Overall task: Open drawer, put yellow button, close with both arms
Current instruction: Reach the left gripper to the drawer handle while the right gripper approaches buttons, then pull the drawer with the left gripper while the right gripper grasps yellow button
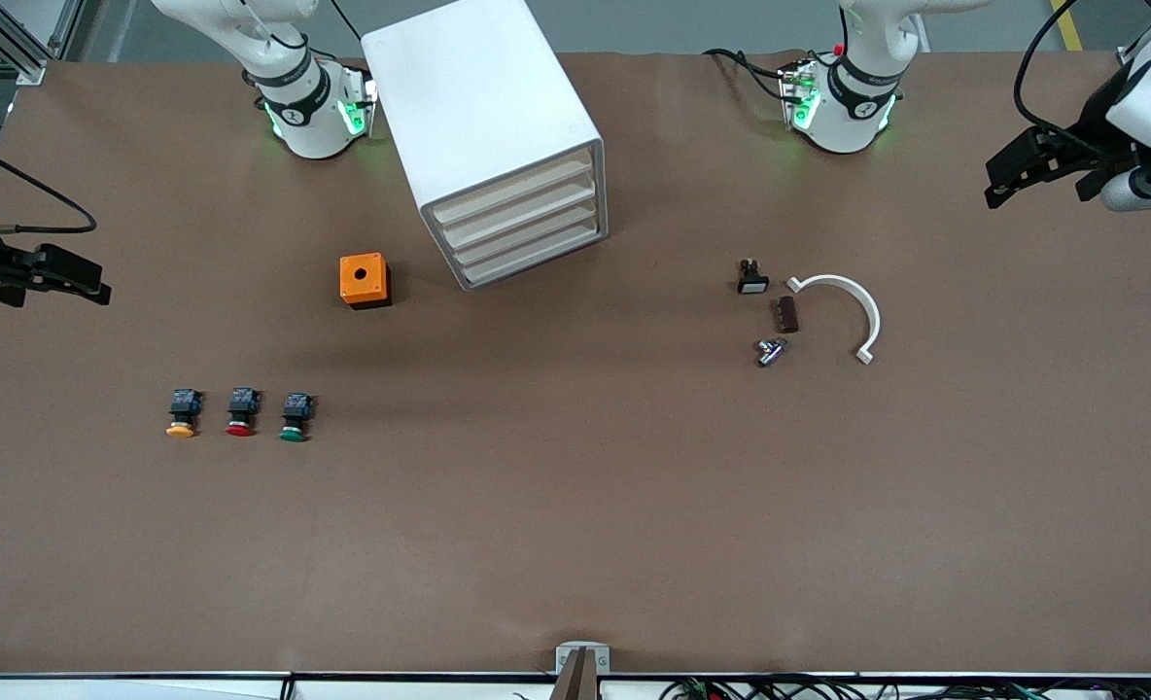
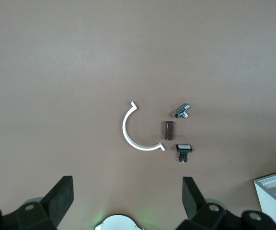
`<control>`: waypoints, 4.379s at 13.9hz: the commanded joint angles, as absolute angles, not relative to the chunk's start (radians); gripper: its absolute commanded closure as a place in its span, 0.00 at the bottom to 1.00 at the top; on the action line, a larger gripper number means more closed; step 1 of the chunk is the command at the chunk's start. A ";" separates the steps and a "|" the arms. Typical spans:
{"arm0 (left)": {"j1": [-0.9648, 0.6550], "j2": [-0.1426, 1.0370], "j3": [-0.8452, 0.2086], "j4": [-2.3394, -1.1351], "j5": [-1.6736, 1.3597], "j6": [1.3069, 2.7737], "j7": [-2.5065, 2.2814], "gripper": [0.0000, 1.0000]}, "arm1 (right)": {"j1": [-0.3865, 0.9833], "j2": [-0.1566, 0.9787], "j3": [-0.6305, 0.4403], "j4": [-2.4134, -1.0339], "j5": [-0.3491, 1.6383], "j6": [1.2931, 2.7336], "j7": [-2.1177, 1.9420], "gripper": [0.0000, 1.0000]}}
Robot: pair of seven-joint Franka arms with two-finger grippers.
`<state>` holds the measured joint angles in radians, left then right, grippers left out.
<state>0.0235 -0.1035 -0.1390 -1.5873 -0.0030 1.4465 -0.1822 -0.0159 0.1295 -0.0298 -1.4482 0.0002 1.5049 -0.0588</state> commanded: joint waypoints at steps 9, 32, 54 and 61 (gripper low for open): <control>0.018 0.049 -0.143 -1.474 0.026 1.414 -0.173 0.00 | -0.023 0.135 -0.023 -1.430 0.003 1.486 -0.063 0.00; -0.366 0.707 -0.169 -1.361 -0.651 1.488 -1.972 0.00 | -0.165 0.333 -0.026 -1.564 -0.114 1.866 -0.273 0.00; -0.588 0.801 -0.167 -1.362 -0.988 1.491 -2.543 0.47 | -0.230 0.566 -0.023 -1.953 -0.055 2.505 -0.175 0.00; -0.597 0.795 -0.164 -1.362 -0.988 1.489 -2.546 1.00 | -0.230 0.566 -0.023 -1.942 -0.055 2.496 -0.186 0.78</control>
<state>-0.6002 0.7903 -0.1736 -1.3771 -0.9772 1.4935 -2.5252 -0.2224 0.5645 -0.0321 -1.9550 -0.0620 2.5091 -0.1858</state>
